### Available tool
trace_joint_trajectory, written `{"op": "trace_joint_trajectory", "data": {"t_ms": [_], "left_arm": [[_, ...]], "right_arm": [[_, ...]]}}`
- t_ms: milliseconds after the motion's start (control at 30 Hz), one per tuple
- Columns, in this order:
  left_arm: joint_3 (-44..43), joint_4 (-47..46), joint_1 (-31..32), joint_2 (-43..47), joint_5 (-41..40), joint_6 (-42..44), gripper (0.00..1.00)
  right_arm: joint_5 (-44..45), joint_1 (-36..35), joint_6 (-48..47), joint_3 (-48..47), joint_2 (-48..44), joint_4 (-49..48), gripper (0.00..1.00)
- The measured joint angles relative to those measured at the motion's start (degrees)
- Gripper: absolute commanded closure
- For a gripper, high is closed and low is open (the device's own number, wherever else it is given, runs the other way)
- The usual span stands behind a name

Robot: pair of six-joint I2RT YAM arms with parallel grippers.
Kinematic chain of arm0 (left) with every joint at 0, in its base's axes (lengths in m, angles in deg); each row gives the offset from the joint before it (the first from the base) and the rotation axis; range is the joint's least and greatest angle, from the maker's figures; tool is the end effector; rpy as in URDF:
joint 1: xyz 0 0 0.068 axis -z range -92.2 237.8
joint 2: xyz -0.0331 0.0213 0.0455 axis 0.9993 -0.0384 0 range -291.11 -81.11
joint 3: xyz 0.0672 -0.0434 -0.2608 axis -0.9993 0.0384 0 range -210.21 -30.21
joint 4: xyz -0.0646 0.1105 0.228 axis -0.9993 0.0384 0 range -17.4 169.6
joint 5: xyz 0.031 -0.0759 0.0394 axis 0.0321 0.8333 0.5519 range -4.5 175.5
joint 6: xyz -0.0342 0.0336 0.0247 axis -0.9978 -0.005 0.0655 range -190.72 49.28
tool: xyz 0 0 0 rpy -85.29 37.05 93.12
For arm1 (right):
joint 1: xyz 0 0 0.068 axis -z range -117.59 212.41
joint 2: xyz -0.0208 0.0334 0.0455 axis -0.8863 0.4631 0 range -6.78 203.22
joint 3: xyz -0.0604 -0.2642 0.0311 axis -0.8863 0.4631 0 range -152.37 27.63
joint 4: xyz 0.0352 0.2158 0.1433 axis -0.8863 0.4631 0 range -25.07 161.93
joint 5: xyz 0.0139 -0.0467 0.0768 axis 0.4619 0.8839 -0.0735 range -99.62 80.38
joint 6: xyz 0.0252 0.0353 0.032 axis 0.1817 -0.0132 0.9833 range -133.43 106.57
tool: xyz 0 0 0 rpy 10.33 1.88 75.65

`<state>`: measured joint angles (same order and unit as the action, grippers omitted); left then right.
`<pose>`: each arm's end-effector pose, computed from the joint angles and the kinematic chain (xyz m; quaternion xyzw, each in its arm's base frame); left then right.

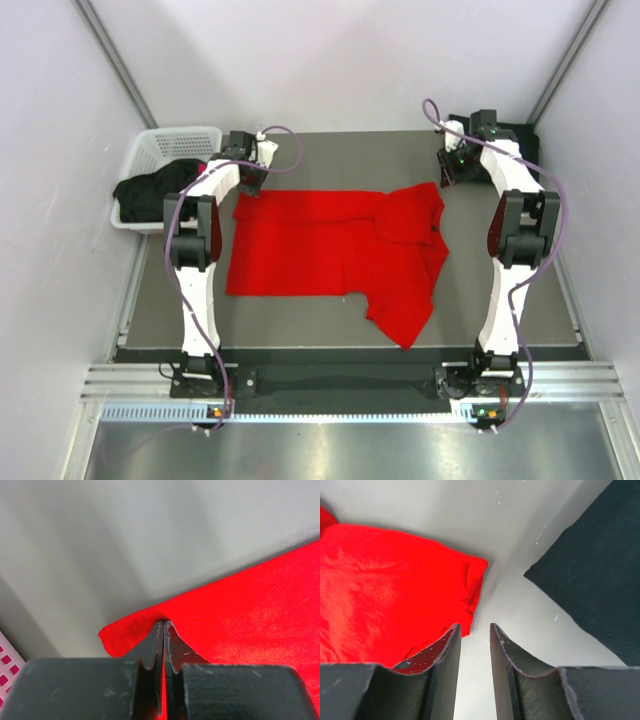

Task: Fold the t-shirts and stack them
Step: Fold the tshirt

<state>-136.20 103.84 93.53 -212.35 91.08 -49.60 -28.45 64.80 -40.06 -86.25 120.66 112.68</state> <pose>0.4988 -0.0536 0.1705 0.2357 0.9270 -0.0077 0.2915 0.4844 -0.0089 0.2296 -0.2404 0.9259 0.0921 0.2764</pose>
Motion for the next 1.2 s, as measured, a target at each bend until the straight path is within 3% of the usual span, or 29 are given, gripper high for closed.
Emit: {"op": "trace_joint_trajectory", "data": {"t_ms": [867,1100,1200], "left_arm": [[-0.35,-0.44,0.46,-0.33,-1.03,0.13,1.00],[-0.35,-0.76,0.70,-0.42,-1.62,0.42,1.00],[-0.35,-0.90,0.74,-0.50,-1.81,0.46,1.00]], "right_arm": [[0.20,0.11,-2.34,3.15,4.76,2.99,0.71],[-0.11,0.11,-2.93,2.86,5.09,3.26,1.00],[0.48,0.09,-2.73,2.86,5.09,3.15,1.00]]}}
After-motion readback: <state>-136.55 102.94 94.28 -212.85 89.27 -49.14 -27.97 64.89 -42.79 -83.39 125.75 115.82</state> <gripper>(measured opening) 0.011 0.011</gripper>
